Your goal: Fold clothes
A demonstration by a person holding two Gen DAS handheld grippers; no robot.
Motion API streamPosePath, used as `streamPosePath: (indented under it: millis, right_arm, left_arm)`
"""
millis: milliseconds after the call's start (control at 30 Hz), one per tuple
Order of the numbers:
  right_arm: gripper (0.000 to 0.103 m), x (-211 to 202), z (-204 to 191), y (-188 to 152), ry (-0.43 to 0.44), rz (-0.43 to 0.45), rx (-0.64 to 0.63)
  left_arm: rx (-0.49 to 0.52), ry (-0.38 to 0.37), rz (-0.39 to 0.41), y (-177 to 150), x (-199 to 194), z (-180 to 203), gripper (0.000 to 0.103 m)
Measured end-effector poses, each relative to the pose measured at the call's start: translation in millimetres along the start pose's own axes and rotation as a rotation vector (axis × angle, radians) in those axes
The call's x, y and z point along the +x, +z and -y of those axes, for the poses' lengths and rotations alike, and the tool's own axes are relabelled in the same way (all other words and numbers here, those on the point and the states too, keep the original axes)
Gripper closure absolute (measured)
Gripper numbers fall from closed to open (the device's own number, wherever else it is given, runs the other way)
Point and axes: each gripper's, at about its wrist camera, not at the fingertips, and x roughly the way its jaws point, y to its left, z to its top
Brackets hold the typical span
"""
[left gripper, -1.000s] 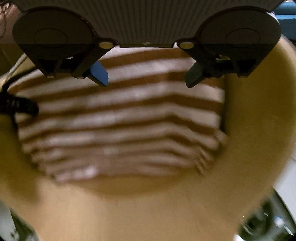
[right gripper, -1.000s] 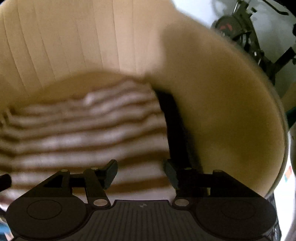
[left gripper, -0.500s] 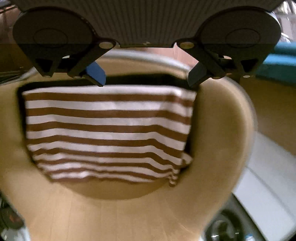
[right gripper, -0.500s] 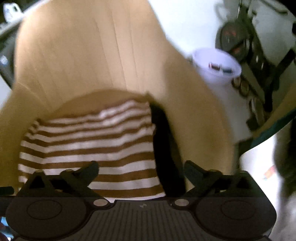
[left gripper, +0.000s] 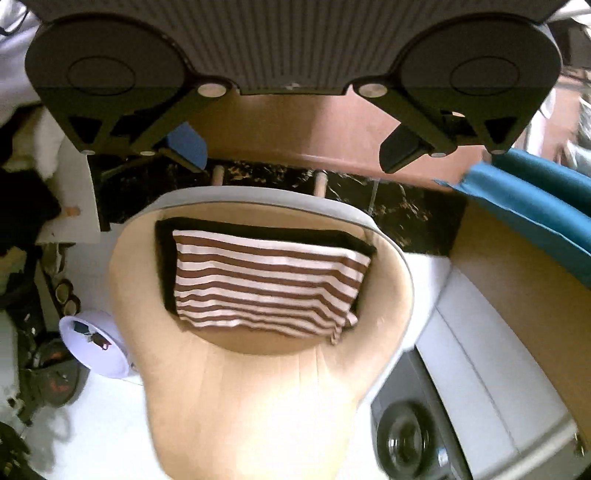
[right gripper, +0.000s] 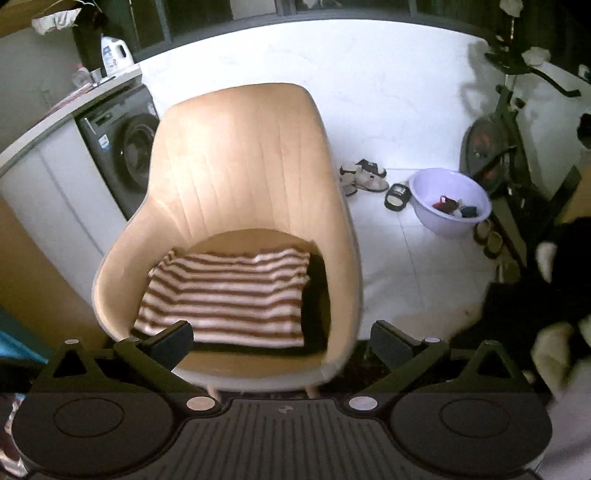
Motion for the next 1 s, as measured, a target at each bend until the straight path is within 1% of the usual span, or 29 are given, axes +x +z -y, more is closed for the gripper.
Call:
streamPosePath:
  millis: [67, 100, 200, 300, 333, 400, 467, 533, 600, 667, 733, 833, 933, 1000]
  right_arm:
    - [0.001, -29, 1, -12, -0.002, -0.024, 0.029]
    - [0.001, -42, 0, -20, -0.006, -0.037, 0.045]
    - [0.001, -77, -5, -46, -0.034, -0.041, 0.081]
    - [0.001, -107, -17, -76, -0.103, -0.016, 0.098]
    - [0.001, -117, -23, -87, -0.127, -0.008, 0.110]
    - [0.001, -133, -35, -110, -0.143, 0.009, 0.136]
    - [0.001, -146, -52, -134, -0.141, -0.015, 0.155]
    - [0.001, -160, -74, -158, -0.152, -0.034, 0.173]
    - [0.001, -176, -95, -178, -0.170, -0.037, 0.174]
    - [0.001, -198, -112, -198, -0.171, -0.015, 0.153]
    - [0.001, -216, -121, -212, -0.195, 0.000, 0.156]
    - [0.001, -236, -129, -229, -0.214, 0.005, 0.182]
    - [0.001, -250, -134, -241, -0.220, 0.004, 0.183]
    - [0.001, -255, -135, -243, -0.218, 0.000, 0.172]
  left_arm:
    - [0.042, 0.013, 0.000, -16, -25, 4, 0.001]
    - [0.057, 0.004, 0.002, -24, -36, 5, 0.001]
    - [0.059, -0.058, 0.006, -49, -51, 1, 0.001]
    - [0.080, -0.105, 0.026, -80, -66, -11, 0.001]
    - [0.095, -0.110, 0.036, -91, -72, -16, 0.001]
    - [0.128, -0.101, 0.059, -115, -88, -28, 0.001]
    - [0.128, -0.110, 0.077, -140, -103, -46, 0.001]
    - [0.125, -0.113, 0.077, -160, -115, -65, 0.001]
    - [0.127, -0.117, 0.080, -176, -125, -79, 0.001]
    - [0.145, -0.097, 0.094, -191, -134, -86, 0.001]
    - [0.170, -0.085, 0.105, -205, -142, -88, 0.001]
    - [0.178, -0.108, 0.085, -222, -149, -90, 0.001]
    - [0.173, -0.123, 0.062, -233, -154, -92, 0.001]
    - [0.156, -0.128, 0.059, -236, -159, -94, 0.001]
